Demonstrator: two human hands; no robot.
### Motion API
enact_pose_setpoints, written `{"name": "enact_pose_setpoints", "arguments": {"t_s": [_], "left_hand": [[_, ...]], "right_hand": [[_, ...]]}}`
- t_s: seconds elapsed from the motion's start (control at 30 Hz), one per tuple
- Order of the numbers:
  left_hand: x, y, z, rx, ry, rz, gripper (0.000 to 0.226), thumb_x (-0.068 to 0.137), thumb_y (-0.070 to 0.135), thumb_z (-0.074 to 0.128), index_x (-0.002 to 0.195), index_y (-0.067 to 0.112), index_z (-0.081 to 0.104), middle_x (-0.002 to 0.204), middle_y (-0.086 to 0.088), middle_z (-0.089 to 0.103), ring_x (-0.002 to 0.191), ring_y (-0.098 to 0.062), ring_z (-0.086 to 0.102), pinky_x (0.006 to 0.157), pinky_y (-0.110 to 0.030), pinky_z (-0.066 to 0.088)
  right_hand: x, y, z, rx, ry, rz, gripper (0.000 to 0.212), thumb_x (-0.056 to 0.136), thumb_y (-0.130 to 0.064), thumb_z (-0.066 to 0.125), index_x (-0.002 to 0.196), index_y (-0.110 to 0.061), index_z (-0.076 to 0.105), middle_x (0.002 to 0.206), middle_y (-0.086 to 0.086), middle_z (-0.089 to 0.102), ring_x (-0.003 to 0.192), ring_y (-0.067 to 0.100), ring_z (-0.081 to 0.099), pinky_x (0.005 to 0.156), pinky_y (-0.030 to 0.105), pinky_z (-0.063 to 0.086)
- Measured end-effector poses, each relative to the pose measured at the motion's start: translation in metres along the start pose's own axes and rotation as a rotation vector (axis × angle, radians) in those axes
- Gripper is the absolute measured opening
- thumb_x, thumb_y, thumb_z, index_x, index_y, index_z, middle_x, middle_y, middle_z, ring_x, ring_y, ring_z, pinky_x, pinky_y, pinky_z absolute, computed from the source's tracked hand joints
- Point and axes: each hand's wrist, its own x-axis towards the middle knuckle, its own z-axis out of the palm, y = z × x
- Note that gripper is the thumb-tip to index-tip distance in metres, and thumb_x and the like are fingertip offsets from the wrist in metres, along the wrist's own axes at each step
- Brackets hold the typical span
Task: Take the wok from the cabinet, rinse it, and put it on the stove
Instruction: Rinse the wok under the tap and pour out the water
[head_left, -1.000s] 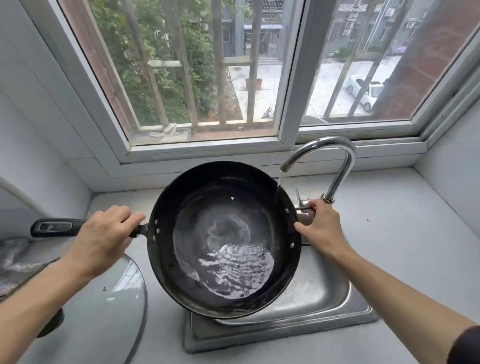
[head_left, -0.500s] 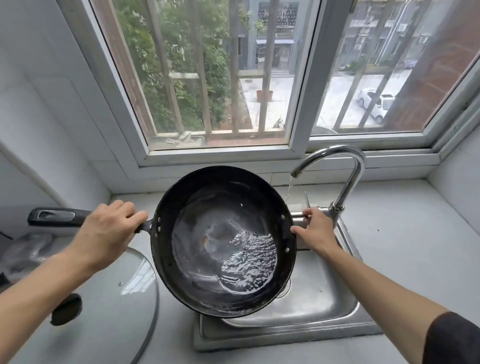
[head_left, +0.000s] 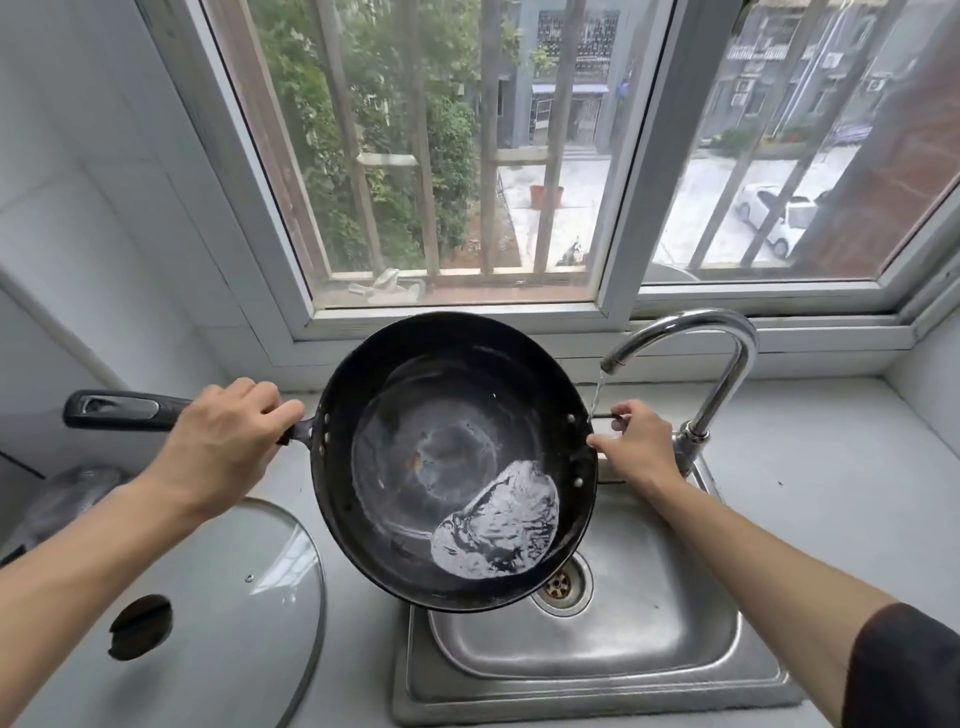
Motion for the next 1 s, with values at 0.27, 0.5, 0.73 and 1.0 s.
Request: {"name": "enact_pose_setpoints", "arguments": {"t_s": [0.27, 0.5, 0.73, 1.0], "left_hand": [[0.017, 0.006, 0.007, -0.003, 0.017, 0.006, 0.037, 0.055, -0.006, 0.082, 0.08, 0.01, 0.06, 0.071, -0.01, 0.054, 0.061, -0.033, 0.052, 0.051, -0.038, 0.036], [0.016, 0.005, 0.011, -0.013, -0.002, 0.009, 0.039, 0.052, -0.006, 0.084, 0.078, 0.01, 0.058, 0.07, -0.01, 0.053, 0.06, -0.033, 0.052, 0.05, -0.037, 0.036], [0.0, 0.018, 0.011, -0.086, -0.031, 0.036, 0.045, 0.049, -0.003, 0.087, 0.08, 0.011, 0.058, 0.072, -0.009, 0.057, 0.06, -0.033, 0.054, 0.05, -0.038, 0.041], [-0.021, 0.046, 0.019, -0.17, -0.089, 0.091, 0.043, 0.05, 0.004, 0.09, 0.078, 0.013, 0.058, 0.069, -0.005, 0.056, 0.057, -0.032, 0.054, 0.048, -0.037, 0.044]], "right_hand": [[0.009, 0.006, -0.01, -0.005, 0.004, 0.008, 0.051, 0.07, -0.018, 0.083, 0.114, -0.006, 0.06, 0.093, 0.006, 0.063, 0.089, 0.019, 0.057, 0.079, 0.023, 0.039], [0.009, 0.008, -0.016, -0.046, -0.046, -0.011, 0.057, 0.066, -0.021, 0.084, 0.116, -0.006, 0.061, 0.099, 0.009, 0.067, 0.098, 0.022, 0.061, 0.084, 0.026, 0.044], [-0.015, 0.014, -0.036, -0.194, -0.111, -0.091, 0.066, 0.059, -0.022, 0.084, 0.118, -0.007, 0.059, 0.107, 0.01, 0.065, 0.101, 0.025, 0.06, 0.089, 0.031, 0.048], [-0.066, 0.032, -0.064, -0.364, -0.109, -0.104, 0.066, 0.059, -0.029, 0.086, 0.117, -0.007, 0.062, 0.113, 0.014, 0.061, 0.11, 0.029, 0.054, 0.096, 0.033, 0.041]]}}
